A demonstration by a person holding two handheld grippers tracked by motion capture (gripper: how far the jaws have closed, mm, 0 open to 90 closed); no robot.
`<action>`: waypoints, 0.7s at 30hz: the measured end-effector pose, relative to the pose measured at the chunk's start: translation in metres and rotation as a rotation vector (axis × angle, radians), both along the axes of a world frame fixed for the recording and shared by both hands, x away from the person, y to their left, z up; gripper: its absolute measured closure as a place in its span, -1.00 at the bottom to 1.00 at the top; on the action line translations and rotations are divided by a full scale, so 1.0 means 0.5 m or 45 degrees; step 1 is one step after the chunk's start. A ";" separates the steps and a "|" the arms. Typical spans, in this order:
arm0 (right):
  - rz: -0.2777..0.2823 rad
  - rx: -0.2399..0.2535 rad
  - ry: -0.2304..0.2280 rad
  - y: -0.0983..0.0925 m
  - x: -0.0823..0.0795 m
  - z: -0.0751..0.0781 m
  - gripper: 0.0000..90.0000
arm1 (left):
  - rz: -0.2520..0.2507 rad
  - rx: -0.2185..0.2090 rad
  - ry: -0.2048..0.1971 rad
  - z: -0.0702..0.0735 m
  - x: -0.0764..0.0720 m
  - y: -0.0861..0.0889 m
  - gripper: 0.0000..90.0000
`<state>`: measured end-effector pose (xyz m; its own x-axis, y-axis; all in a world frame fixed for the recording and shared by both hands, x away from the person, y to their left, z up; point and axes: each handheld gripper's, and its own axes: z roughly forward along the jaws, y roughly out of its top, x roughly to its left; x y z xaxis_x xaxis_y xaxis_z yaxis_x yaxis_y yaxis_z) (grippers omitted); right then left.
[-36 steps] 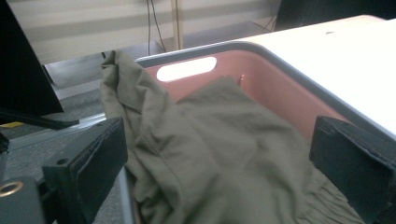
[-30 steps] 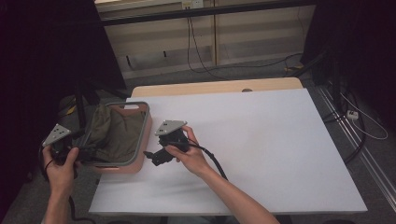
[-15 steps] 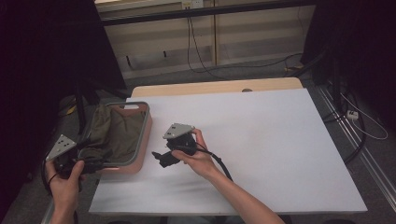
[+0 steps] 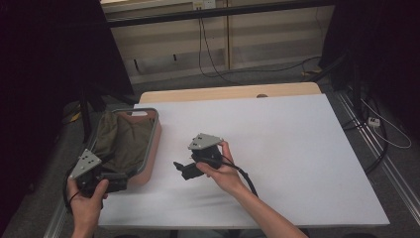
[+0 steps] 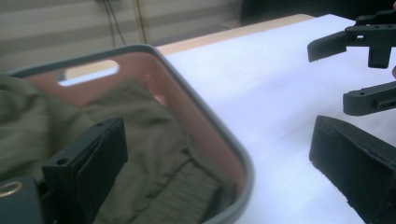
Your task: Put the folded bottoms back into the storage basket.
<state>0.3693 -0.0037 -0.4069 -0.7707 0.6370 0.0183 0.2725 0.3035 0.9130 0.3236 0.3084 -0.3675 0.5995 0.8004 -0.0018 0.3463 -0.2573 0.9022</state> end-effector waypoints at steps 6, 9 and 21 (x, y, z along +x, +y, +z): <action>-0.040 0.001 -0.035 -0.038 -0.017 0.002 -0.91 | -0.049 -0.017 0.015 -0.012 -0.001 -0.043 -0.90; -0.054 0.002 -0.045 -0.058 -0.025 0.001 -0.91 | -0.090 -0.030 0.011 -0.014 -0.005 -0.067 -0.90; -0.158 -0.041 -0.047 -0.143 -0.040 -0.006 -0.91 | -0.161 0.007 0.000 -0.028 0.005 -0.160 -0.91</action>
